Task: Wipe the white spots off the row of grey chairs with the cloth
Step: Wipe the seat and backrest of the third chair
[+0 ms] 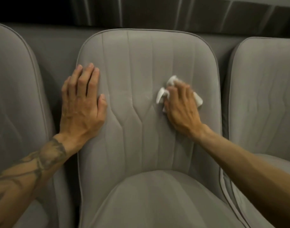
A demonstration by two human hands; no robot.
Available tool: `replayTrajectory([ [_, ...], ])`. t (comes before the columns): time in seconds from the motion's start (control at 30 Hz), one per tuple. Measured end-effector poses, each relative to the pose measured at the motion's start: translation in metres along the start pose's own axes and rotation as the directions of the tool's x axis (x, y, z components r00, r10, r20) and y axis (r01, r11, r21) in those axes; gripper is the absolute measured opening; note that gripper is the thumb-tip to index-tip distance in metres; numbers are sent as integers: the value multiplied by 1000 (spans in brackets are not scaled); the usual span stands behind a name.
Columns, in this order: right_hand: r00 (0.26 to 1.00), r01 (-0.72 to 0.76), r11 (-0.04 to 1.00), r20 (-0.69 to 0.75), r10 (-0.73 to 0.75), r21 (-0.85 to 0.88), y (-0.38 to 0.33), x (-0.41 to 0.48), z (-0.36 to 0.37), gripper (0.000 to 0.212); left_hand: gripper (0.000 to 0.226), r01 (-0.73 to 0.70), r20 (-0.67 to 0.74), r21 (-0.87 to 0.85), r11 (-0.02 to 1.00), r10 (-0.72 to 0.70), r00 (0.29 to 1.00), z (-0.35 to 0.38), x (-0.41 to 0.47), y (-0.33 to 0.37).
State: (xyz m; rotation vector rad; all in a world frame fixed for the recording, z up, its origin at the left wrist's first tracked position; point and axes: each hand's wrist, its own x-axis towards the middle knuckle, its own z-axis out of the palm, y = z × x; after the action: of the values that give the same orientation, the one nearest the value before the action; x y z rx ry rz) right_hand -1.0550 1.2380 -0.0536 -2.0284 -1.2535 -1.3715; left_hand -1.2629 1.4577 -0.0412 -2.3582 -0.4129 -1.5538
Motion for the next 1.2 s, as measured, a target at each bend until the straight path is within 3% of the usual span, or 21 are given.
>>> replayTrajectory([
  [0.07,981,171,985,93,-168,-20,13,0,-8,31,65,-2,-1,2,1000,2,1000,1,-1,-2],
  [0.1,980,184,982,84,-180,-42,21,18,-13,35,65,-2,-2,0,1000,2,1000,1,-1,-2],
  [0.23,978,-146,987,-159,134,-65,36,98,-17,34,66,2,-1,1,1000,-2,1000,4,-1,-2],
  [0.3,952,-250,968,-194,239,-35,20,90,-11,34,66,3,0,5,1000,-3,1000,3,-2,-2],
  [0.43,999,-52,999,13,52,-3,9,45,-14,34,66,1,7,6,1000,-1,1000,2,-1,-2],
  [0.5,1000,-10,999,-5,9,-44,25,71,-21,38,66,4,7,13,1000,-4,1000,3,-1,-2],
  [0.63,937,-305,951,-194,289,-55,32,115,-20,40,67,6,9,17,1000,-6,1000,4,-2,-2],
  [0.7,952,-286,957,-129,279,-40,13,91,-15,40,67,12,11,18,1000,-12,1000,3,-2,-2],
  [0.77,991,-134,991,-1,134,-31,8,60,-17,37,67,13,21,18,1000,-13,1000,2,-2,-1],
  [0.83,997,-81,996,10,82,-43,22,69,-23,39,68,24,28,15,1000,-25,999,1,-2,0],
  [1.0,929,-350,934,-150,337,-72,27,112,-14,47,66,17,31,-27,999,-16,999,1,-1,2],
  [1.07,962,-268,963,-58,266,-37,12,79,-11,44,66,22,30,-32,999,-21,999,-1,-1,2],
  [1.13,995,-77,996,56,79,-42,11,44,-16,36,66,23,37,-40,999,-22,999,-1,-1,2],
  [1.2,998,20,997,58,-16,-70,28,55,-24,34,66,28,40,-39,999,-26,999,-1,-1,4],
])
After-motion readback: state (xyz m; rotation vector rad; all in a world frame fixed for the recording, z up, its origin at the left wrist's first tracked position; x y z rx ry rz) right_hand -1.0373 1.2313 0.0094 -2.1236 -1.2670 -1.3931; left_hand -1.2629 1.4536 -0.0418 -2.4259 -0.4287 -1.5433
